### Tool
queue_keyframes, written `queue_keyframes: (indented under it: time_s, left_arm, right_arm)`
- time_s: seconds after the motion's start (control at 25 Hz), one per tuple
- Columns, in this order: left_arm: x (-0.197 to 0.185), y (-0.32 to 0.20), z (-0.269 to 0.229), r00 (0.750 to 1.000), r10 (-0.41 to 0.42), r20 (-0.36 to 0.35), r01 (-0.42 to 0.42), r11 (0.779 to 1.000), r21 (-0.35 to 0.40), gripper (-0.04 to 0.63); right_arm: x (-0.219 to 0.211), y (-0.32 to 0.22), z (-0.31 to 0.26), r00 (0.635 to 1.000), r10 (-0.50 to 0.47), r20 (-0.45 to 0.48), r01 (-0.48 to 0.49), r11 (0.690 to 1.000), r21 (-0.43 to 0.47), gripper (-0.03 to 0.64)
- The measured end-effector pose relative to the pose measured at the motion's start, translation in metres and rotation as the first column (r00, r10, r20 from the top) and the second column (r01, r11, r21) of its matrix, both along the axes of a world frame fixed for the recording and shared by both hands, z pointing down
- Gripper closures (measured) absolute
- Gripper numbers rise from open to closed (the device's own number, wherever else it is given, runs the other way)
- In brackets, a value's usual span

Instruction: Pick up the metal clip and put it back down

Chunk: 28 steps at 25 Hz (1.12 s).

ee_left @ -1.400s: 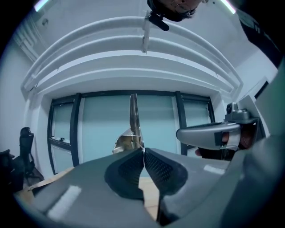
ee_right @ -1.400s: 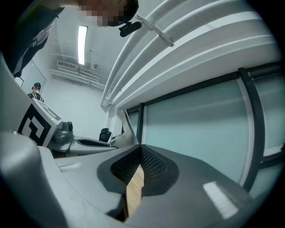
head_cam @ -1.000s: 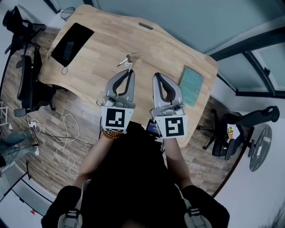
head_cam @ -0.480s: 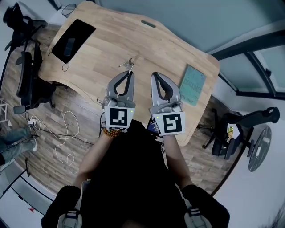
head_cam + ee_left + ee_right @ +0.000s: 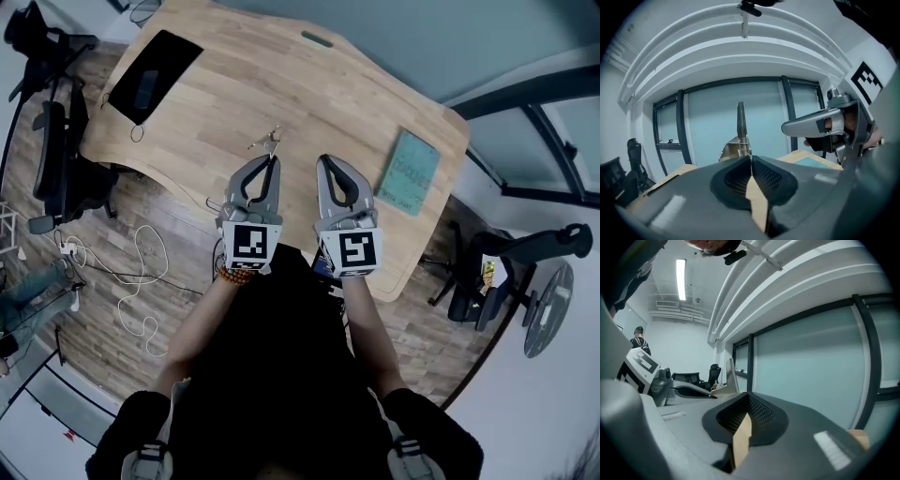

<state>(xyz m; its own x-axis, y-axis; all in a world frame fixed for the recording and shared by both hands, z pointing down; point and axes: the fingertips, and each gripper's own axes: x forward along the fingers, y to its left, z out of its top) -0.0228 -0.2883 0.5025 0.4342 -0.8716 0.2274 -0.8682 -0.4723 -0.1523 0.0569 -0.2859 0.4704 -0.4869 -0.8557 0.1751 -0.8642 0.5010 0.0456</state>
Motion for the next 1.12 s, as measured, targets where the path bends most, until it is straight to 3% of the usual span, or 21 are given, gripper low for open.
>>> queue_keyframes:
  time_s: [0.64, 1.12]
  left_arm:
    - [-0.001, 0.021, 0.092, 0.999, 0.037, 0.027, -0.032, 0.985, -0.169, 0.588]
    - [-0.003, 0.021, 0.14, 0.997, 0.064, -0.03, -0.07, 0.969, -0.236, 0.586]
  right_arm:
    - [-0.008, 0.015, 0.078, 0.997, -0.01, -0.082, 0.002, 0.995, -0.098, 0.594]
    - [-0.02, 0.023, 0.142, 0.997, -0.03, -0.075, 0.016, 0.982, -0.186, 0.592]
